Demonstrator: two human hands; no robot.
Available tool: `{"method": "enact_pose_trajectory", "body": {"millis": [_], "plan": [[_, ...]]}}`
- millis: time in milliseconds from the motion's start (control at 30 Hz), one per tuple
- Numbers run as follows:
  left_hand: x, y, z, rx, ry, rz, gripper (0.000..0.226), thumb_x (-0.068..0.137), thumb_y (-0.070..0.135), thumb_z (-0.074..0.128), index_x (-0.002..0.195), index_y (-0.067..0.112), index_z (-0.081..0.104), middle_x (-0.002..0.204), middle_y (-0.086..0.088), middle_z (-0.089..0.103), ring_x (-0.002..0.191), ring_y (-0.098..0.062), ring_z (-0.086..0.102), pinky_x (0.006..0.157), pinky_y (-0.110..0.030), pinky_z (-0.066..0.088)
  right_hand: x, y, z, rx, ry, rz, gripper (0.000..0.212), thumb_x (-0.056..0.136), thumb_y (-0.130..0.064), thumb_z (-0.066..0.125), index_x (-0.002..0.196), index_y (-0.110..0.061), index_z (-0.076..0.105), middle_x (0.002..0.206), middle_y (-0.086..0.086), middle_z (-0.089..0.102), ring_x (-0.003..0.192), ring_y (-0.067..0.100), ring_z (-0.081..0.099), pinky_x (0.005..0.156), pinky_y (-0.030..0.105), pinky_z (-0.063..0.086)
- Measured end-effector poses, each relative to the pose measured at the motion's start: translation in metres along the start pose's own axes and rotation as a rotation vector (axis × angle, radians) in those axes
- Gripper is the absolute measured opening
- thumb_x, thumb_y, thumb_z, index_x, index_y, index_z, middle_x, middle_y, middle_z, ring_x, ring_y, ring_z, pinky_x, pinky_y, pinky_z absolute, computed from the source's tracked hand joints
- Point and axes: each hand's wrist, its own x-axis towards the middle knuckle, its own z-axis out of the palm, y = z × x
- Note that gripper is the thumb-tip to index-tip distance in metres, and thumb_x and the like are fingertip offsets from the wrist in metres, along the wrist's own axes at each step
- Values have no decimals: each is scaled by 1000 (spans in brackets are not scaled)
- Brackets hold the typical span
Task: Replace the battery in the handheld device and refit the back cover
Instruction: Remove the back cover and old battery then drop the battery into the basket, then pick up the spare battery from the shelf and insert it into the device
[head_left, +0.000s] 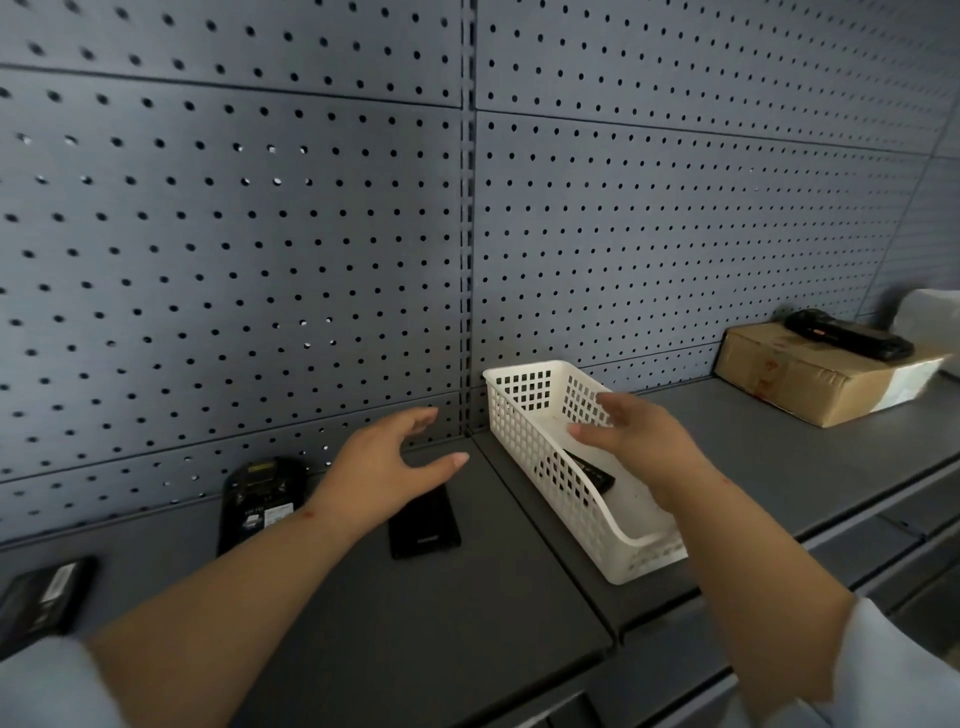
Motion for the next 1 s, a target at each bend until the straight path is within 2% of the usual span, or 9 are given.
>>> {"method": "enact_pose_trajectory", "body": {"millis": [133, 300, 467, 667, 800, 867, 1000], "plan": [[-8, -7, -14, 13, -1, -17, 65, 74, 44, 68, 132, 24, 46, 136, 7, 52, 117, 2, 43, 100, -16, 29, -2, -16, -1, 42, -33, -94, 68, 75, -29, 73, 136, -19, 43, 139, 0, 51, 123, 17, 51, 93, 29, 37], [-23, -18, -34, 17, 27, -53, 66, 74, 42, 69, 133, 23, 45, 137, 6, 51, 116, 3, 41, 101, -16, 29, -8, -41, 10, 106, -159, -206, 72, 77, -28, 71, 140, -19, 36, 149, -2, 38, 136, 11, 34, 100, 25, 28], [-42, -31, -56, 40, 60, -93, 66, 75, 41, 68, 133, 22, 44, 138, 6, 50, 118, 3, 40, 100, -15, 27, -21, -68, 42, 174, -291, -291, 73, 77, -23, 70, 140, -18, 34, 150, -4, 35, 137, 10, 32, 109, 26, 26], [-67, -48, -78, 53, 78, -156, 67, 75, 39, 70, 134, 22, 44, 139, 5, 48, 124, -2, 42, 104, -19, 32, -36, -79, 103, 155, -453, -322, 76, 74, -22, 74, 140, -22, 35, 150, -3, 35, 137, 9, 33, 114, 29, 26], [-83, -62, -86, 90, 49, -186, 74, 72, 40, 72, 136, 22, 40, 140, 4, 48, 124, -3, 42, 101, -15, 28, -43, -72, 142, 136, -583, -307, 79, 73, -25, 74, 141, -26, 32, 152, -4, 31, 139, 9, 28, 114, 30, 24], [-91, -68, -90, 113, 25, -202, 77, 72, 40, 72, 138, 24, 36, 142, 4, 45, 124, -2, 39, 100, -13, 25, -46, -66, 159, 112, -634, -297, 81, 73, -26, 74, 141, -28, 31, 153, -5, 29, 140, 8, 25, 113, 29, 24], [-102, -79, -92, 146, -76, -274, 89, 72, 44, 71, 144, 26, 22, 150, 4, 33, 135, -10, 31, 99, -13, 20, -52, -53, 186, 55, -706, -282, 87, 71, -29, 76, 142, -31, 27, 154, -5, 26, 140, 7, 24, 116, 33, 23]]}}
